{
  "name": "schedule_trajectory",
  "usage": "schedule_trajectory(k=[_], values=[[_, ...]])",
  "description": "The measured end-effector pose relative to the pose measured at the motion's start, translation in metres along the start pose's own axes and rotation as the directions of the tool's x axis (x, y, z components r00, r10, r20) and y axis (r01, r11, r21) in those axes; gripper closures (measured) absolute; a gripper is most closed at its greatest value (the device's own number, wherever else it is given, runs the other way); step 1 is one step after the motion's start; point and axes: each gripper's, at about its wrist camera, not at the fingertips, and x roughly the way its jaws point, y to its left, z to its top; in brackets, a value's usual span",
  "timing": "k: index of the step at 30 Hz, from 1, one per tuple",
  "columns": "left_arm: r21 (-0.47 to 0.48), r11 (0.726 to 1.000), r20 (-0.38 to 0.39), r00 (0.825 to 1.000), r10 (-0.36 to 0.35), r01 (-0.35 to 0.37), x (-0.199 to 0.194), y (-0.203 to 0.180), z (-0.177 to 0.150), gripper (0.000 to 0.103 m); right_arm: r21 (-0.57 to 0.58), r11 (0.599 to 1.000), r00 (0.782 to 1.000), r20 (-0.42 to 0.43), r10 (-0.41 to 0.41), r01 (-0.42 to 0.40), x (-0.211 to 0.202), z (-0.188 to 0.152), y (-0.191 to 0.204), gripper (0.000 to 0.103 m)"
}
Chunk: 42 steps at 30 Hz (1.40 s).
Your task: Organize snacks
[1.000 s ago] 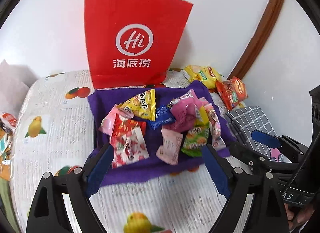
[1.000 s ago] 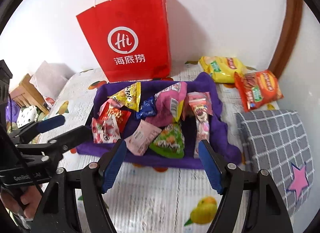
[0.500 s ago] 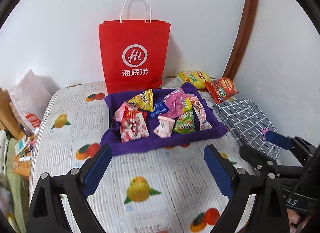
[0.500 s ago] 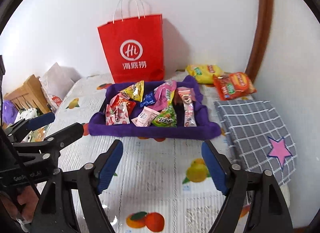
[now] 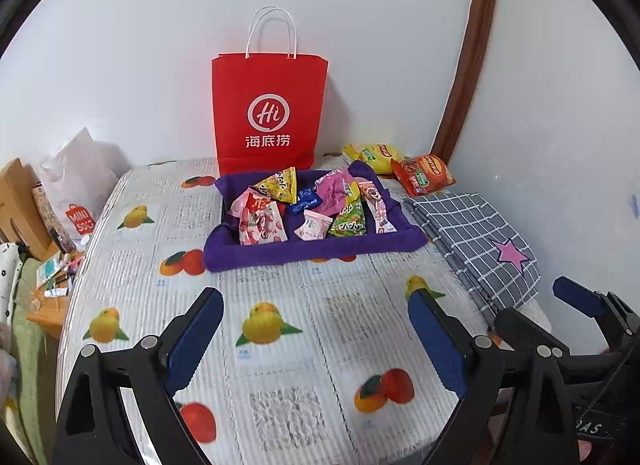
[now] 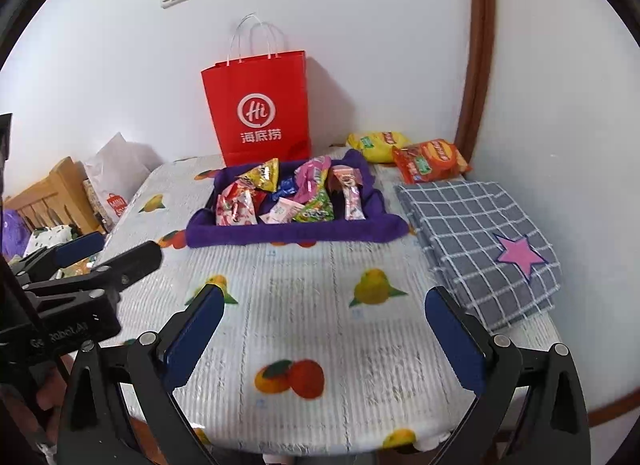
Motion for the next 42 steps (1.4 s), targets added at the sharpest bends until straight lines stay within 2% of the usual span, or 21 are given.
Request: schedule_trajectory(k=[5,11,25,42], values=[[-0.010,1.000,0.018,1.000,0.015,-0.015,-0.021,0.002,-0.015,0.009,0.017,1.000,0.999,0.031,0.006,-0.007,-0.022,-0.013,-0.003,0.003],[0.013,0.997,0.047,0.996,0.075,-0.076,-0.034,0.000,-0.030,0.009,0.006,1.000,0.998,0.058,0.001,-0.001,-0.041,-0.021,-0.001,0.003],[-0.001,1.000,0.040,0.999,0.026,-0.026,-0.038,-0.002,-0.037,0.009,0.020,1.000,0.997,0.073,0.017,-0.019,-0.051,-0.026,-0.005,0.003],[0.020,1.000,0.047,0.999,0.016,-0.017,-0.041,-0.016,-0.035,0.009,0.041,0.999,0.997,0.079,0.011,-0.014,-0.053,-0.027,-0.014,0.003]])
